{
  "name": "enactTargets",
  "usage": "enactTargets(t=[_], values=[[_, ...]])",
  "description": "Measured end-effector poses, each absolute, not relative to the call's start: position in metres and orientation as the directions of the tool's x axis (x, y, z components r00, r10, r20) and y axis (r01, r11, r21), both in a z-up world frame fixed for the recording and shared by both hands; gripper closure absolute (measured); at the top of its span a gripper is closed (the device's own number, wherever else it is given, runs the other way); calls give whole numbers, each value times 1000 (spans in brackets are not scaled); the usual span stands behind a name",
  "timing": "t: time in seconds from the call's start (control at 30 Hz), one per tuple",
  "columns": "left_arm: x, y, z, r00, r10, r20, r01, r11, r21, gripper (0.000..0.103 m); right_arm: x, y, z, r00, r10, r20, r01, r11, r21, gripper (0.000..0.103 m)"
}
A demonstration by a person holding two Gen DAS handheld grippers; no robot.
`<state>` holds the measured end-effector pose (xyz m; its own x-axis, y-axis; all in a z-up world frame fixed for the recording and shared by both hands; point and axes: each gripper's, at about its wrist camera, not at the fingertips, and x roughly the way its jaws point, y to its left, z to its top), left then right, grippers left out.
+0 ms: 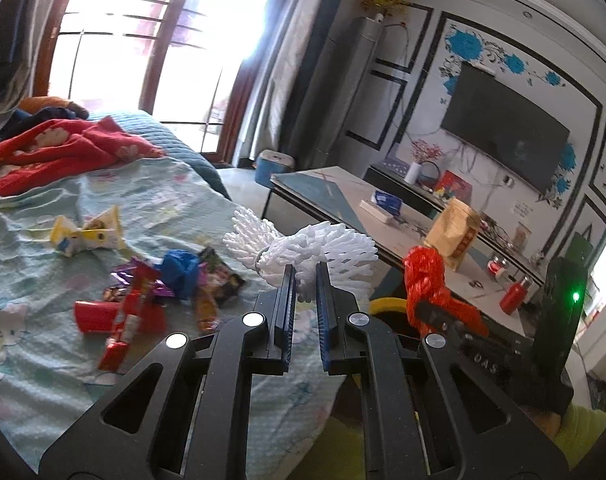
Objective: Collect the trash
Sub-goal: 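Carry the red bag and foam nets over the bin with both tools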
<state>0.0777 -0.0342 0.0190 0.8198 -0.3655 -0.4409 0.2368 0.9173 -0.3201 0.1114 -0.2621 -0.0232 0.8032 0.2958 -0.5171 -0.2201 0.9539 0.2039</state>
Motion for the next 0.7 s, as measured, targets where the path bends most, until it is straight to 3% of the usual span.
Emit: enactTargets(t=[0.7], values=[[85,-105,2,731,-488,-477,397,873,-284,97,102,-332,-24,845,176,-505,-69,972,223,71]])
